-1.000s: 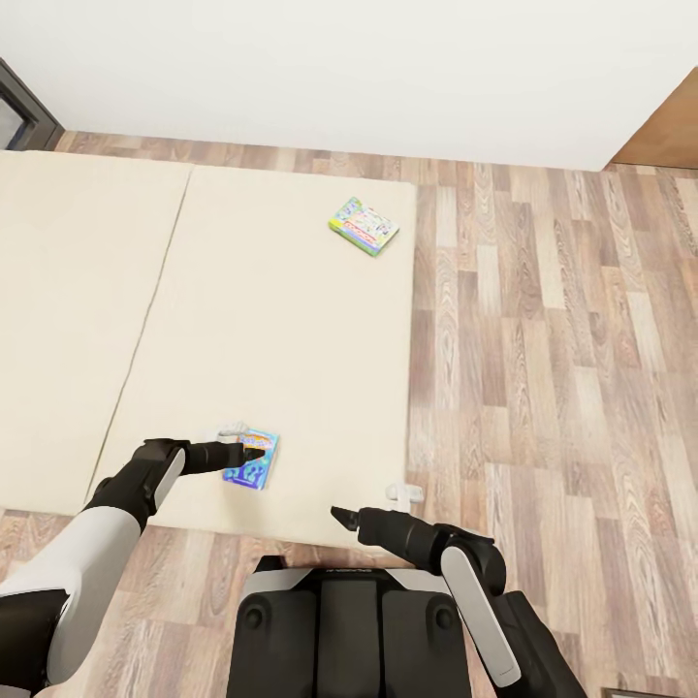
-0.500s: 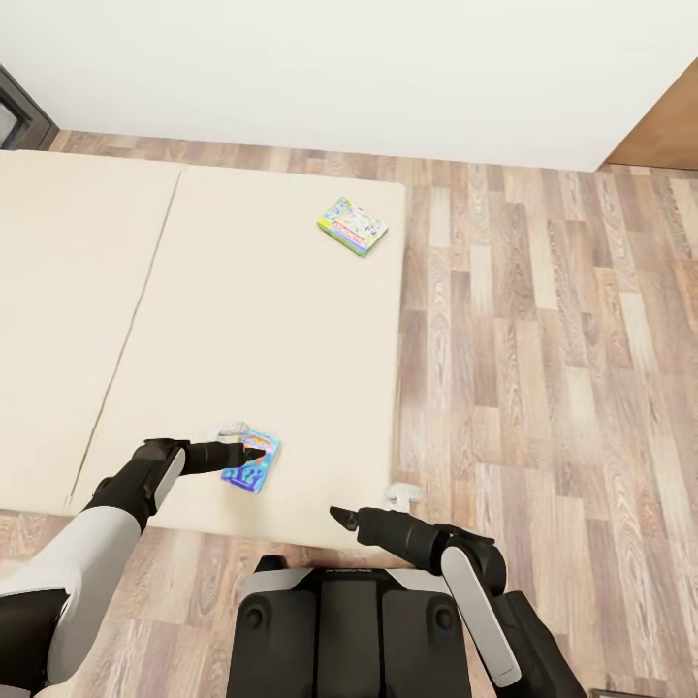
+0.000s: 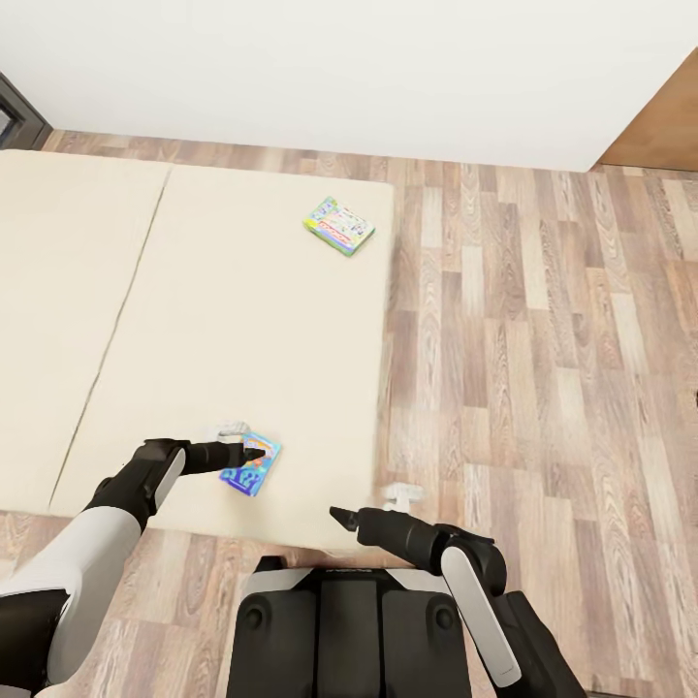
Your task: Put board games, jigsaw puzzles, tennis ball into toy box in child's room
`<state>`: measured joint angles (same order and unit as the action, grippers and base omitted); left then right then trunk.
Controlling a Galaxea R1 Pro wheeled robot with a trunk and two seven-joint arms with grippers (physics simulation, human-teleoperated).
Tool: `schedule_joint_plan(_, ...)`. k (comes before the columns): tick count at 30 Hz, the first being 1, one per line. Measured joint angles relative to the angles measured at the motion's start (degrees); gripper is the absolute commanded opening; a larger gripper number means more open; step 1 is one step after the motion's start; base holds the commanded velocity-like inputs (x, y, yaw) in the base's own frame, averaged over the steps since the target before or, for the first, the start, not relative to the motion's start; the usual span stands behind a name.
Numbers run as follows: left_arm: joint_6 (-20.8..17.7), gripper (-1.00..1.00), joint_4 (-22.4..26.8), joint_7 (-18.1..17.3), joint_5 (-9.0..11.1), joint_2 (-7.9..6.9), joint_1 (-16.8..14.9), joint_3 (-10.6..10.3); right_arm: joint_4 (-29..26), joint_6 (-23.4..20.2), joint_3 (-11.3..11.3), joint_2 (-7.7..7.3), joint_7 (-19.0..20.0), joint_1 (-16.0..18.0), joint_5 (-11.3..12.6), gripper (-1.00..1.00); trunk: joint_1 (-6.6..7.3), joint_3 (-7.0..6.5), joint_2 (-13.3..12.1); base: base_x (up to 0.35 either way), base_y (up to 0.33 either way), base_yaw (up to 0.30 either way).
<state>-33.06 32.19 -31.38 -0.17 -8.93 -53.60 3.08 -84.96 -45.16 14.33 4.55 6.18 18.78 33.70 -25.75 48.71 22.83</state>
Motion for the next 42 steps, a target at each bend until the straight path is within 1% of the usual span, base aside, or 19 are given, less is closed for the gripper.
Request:
schedule_joint_plan(14, 0.0, 1.0, 0.0, 0.0, 0.1, -0.02, 0.0, 0.0, 0.0, 0.0, 0.0, 0.01, 0.0, 0.0, 0.0, 1.0, 0.0, 0.0, 0.0, 0.0, -0.163, 0.0)
schedule_joint_plan(21, 0.0, 1.0, 0.0, 0.0, 0.1, -0.06, 0.0, 0.0, 0.0, 0.0, 0.0, 0.0, 0.0, 0.0, 0.0, 1.0, 0.0, 0.0, 0.0, 0.0, -0.066, 0.0)
schedule_joint_plan(28, 0.0, 1.0, 0.0, 0.0, 0.1, -0.06, 0.0, -0.1, 0.0, 0.0, 0.0, 0.0, 0.0, 0.0, 0.0, 1.0, 0.0, 0.0, 0.0, 0.0, -0.159, 0.0)
schedule_joint_plan(37, 0.0, 1.0, 0.0, 0.0, 0.2, -0.06, 0.0, 0.0, 0.0, 0.0, 0.0, 0.03, 0.0, 0.0, 0.0, 1.0, 0.0, 0.0, 0.0, 0.0, -0.043, 0.0)
schedule_joint_plan(42, 0.0, 1.0, 0.0, 0.0, 0.1, -0.05, 0.0, 0.0, 0.0, 0.0, 0.0, 0.03, 0.0, 0.0, 0.0, 1.0, 0.0, 0.0, 0.0, 0.0, -0.162, 0.0)
